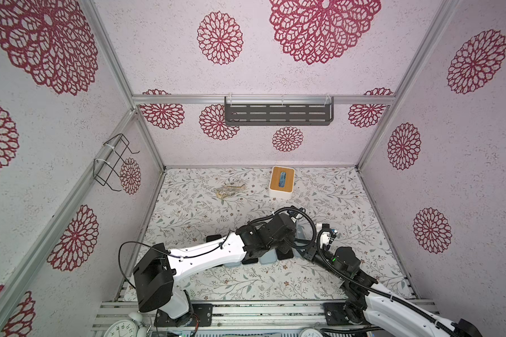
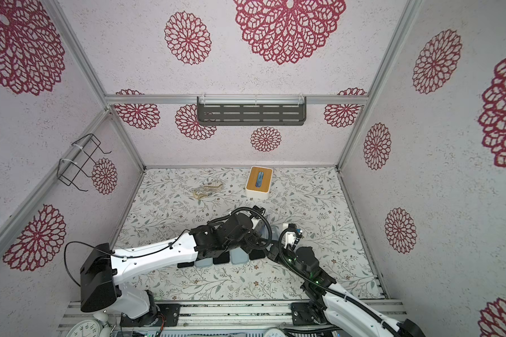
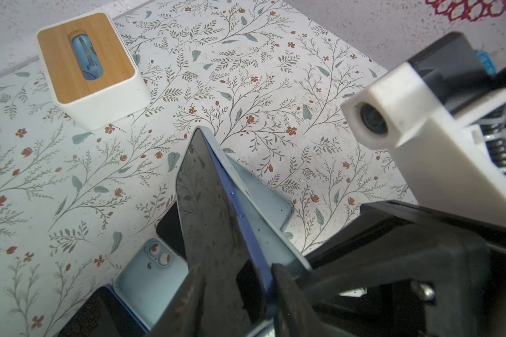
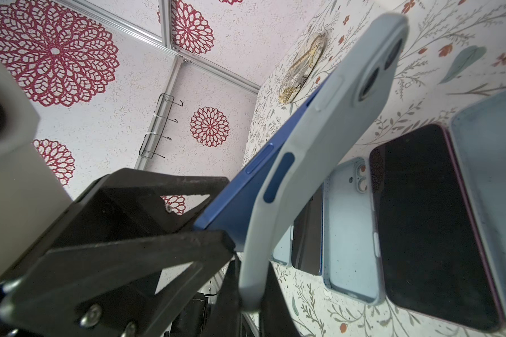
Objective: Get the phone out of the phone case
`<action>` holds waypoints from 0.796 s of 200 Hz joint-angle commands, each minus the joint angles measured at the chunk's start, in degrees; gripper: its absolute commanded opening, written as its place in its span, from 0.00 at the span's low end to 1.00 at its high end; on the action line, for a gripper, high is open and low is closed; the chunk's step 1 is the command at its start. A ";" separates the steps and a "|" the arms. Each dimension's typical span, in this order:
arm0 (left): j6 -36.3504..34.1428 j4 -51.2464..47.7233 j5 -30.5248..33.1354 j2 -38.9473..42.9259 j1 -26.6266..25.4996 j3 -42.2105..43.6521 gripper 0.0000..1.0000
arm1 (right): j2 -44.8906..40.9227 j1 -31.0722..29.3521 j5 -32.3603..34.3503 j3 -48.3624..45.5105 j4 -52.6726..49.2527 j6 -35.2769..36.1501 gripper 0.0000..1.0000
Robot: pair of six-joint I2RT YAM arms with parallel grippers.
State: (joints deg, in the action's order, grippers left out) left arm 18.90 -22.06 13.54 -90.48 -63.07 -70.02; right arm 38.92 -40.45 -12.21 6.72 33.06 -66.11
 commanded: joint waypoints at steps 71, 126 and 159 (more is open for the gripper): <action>0.31 -0.44 2.85 0.09 -1.44 -1.08 0.15 | -4.56 -0.05 2.00 4.92 -1.12 2.65 0.00; 1.34 -5.48 7.66 1.51 -2.13 -3.51 0.09 | -7.86 0.06 17.79 15.81 -34.30 15.20 0.00; 2.01 -8.74 9.37 2.07 -2.32 -5.14 0.09 | -8.04 1.64 32.86 22.02 -50.07 21.55 0.00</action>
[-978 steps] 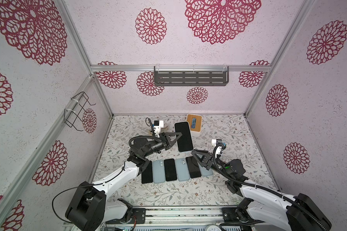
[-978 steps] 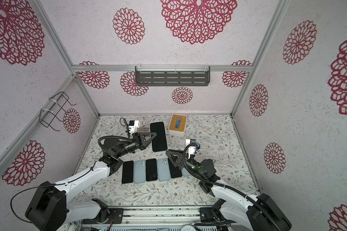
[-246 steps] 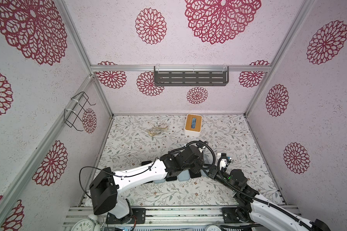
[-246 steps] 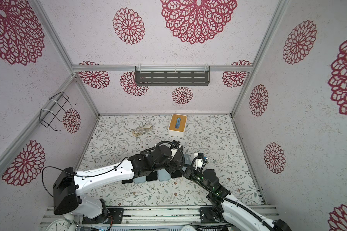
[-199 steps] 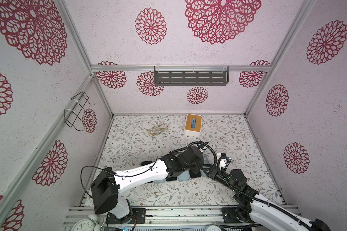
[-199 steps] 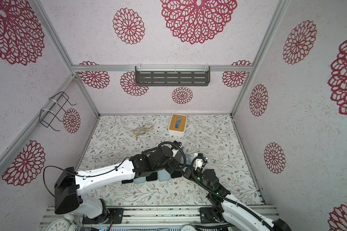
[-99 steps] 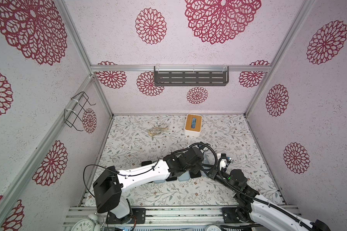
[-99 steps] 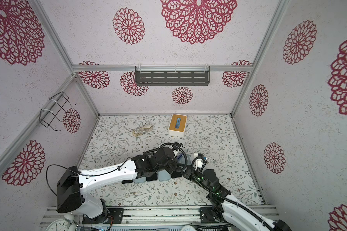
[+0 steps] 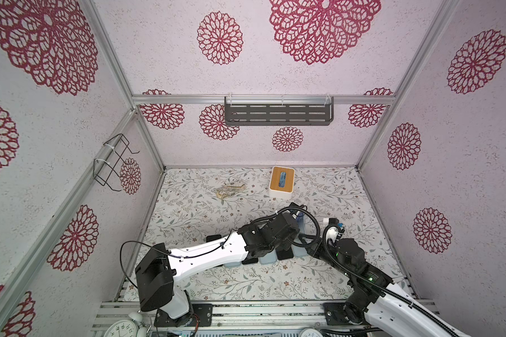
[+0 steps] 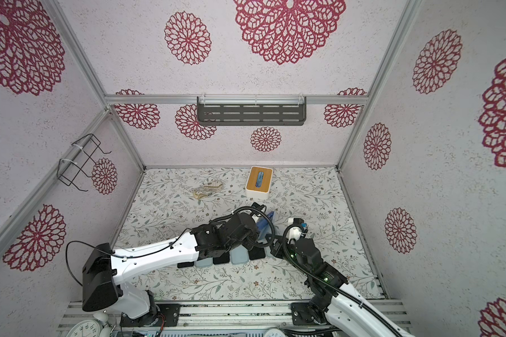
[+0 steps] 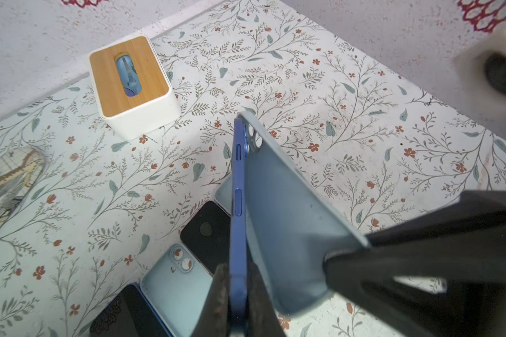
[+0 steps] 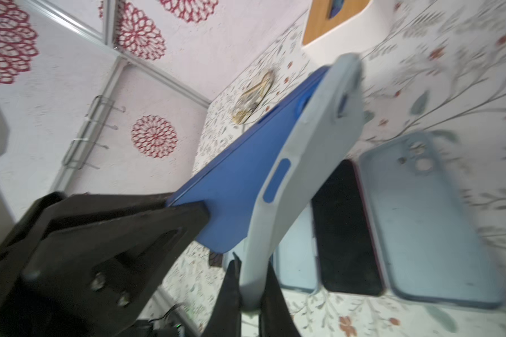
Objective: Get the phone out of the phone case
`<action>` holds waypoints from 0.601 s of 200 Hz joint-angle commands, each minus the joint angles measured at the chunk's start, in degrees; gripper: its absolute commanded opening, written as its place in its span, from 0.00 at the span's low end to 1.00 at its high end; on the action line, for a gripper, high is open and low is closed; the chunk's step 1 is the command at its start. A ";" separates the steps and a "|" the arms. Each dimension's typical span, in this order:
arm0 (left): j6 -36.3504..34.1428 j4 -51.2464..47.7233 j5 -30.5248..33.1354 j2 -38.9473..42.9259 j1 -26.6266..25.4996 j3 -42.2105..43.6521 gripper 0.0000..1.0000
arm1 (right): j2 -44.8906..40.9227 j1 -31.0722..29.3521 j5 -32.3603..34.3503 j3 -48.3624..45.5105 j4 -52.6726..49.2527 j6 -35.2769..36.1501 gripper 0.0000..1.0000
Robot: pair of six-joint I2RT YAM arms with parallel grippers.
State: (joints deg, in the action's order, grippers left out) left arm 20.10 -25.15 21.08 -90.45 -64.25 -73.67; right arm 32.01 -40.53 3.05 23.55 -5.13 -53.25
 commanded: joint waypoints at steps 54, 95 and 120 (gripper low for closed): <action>0.48 -11.58 1.81 -2.62 -0.97 -8.24 0.09 | -0.97 7.34 26.13 13.54 -18.57 15.42 0.00; -0.48 -18.71 1.16 -11.59 -0.29 -19.22 0.09 | -2.33 7.93 31.85 21.90 -24.05 19.17 0.00; -0.98 -23.87 0.74 -17.61 0.26 -26.66 0.09 | -3.81 7.88 37.85 27.07 -27.84 21.45 0.00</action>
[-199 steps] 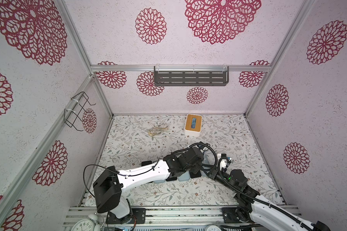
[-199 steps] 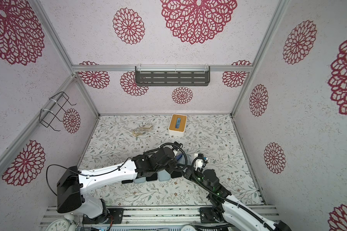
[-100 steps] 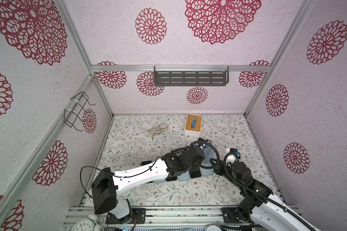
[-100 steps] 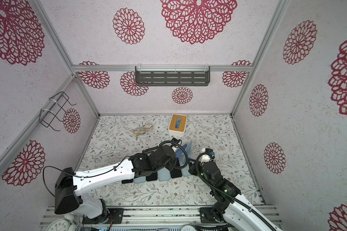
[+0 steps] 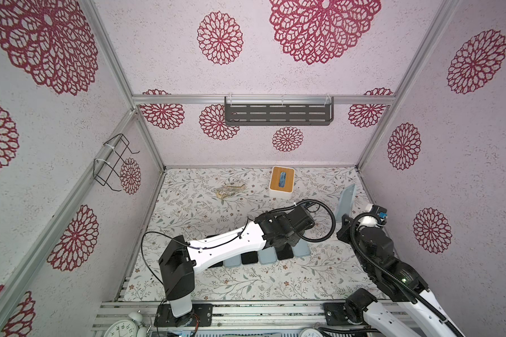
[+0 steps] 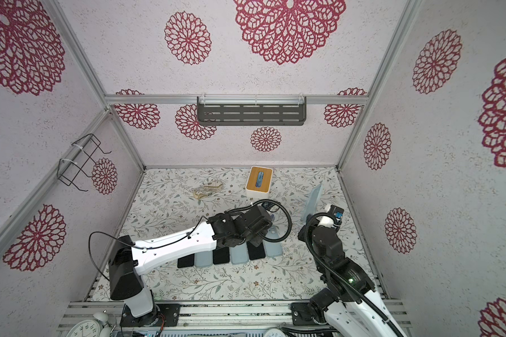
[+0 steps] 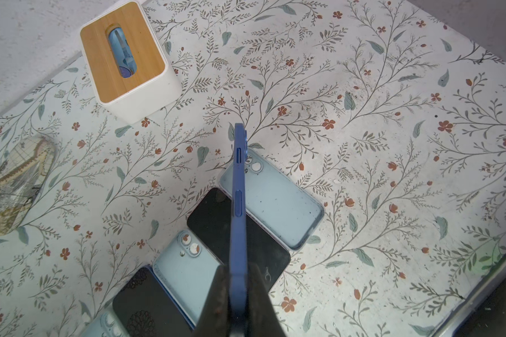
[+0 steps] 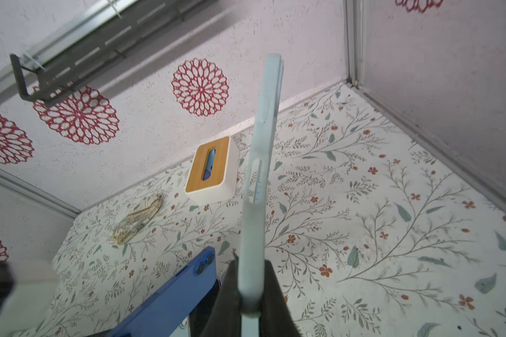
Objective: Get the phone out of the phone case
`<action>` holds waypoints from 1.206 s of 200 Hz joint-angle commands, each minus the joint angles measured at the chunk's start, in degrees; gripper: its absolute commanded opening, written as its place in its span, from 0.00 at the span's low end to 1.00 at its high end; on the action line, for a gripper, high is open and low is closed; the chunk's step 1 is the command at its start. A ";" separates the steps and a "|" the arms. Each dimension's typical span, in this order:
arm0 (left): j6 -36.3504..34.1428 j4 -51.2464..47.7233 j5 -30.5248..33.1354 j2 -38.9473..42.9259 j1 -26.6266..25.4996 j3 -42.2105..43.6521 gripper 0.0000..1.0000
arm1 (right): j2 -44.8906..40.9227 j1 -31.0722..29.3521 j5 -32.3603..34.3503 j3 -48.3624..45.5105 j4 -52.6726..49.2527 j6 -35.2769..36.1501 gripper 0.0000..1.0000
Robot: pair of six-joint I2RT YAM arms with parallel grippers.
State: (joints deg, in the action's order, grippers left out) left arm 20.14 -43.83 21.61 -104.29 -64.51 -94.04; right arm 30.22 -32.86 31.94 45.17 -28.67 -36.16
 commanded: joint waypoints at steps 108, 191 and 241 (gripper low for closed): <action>-5.35 -23.25 4.32 -29.58 0.70 -41.22 0.08 | -4.08 0.25 14.01 17.54 -5.18 10.15 0.00; -9.42 -26.77 8.34 -39.36 -1.05 -52.64 0.10 | -4.99 0.25 11.32 16.36 -2.91 10.11 0.00; -12.40 -21.29 12.76 -39.85 -3.90 -49.90 0.10 | -5.38 0.25 9.98 15.22 -2.10 9.93 0.00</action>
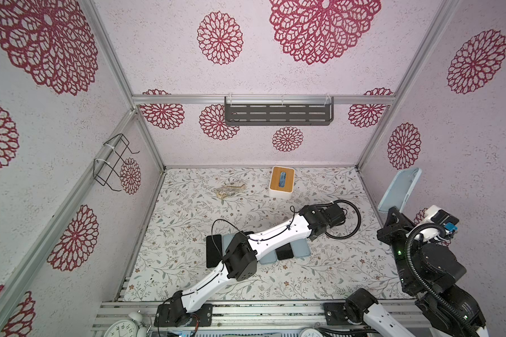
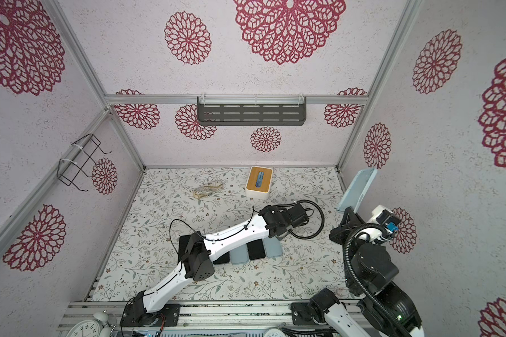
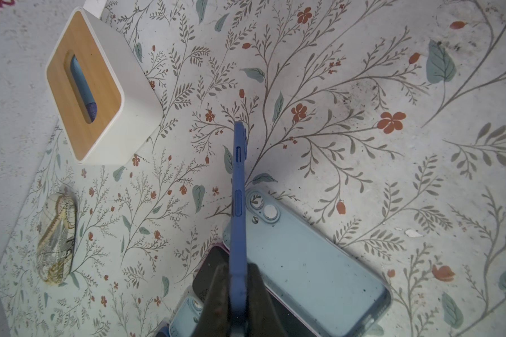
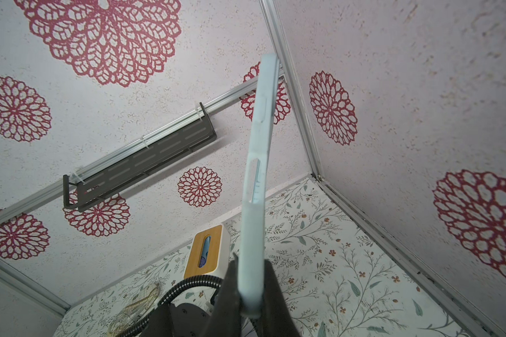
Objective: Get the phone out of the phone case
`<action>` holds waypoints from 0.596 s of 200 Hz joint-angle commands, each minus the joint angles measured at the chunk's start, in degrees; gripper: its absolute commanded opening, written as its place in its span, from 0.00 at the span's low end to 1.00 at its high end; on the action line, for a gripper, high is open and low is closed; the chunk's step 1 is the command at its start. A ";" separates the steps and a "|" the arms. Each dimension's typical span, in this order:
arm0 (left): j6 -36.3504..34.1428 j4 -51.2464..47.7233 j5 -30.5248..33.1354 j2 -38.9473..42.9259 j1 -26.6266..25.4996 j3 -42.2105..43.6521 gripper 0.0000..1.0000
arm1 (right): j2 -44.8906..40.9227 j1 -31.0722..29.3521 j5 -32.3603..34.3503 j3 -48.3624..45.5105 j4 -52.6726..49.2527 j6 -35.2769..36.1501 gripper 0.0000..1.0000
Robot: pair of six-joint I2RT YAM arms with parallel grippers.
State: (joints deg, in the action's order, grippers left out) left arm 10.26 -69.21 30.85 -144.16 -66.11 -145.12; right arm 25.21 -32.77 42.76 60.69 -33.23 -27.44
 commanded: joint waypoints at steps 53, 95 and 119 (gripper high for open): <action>-1.40 8.65 5.29 3.65 -5.21 6.07 0.09 | -1.19 0.17 -1.06 -0.70 1.17 0.45 0.00; 0.05 12.49 10.52 10.19 -5.75 14.59 0.09 | -2.95 0.17 -0.54 -2.20 -2.01 -1.20 0.00; 1.79 15.74 13.64 16.59 -5.37 22.44 0.09 | -5.33 0.17 0.35 -3.58 -5.17 -4.12 0.00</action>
State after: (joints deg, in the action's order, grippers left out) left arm 9.87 -58.13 39.05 -136.42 -72.01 -127.35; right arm 22.09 -32.77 41.80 58.33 -35.94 -28.71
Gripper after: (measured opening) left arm 0.115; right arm 0.105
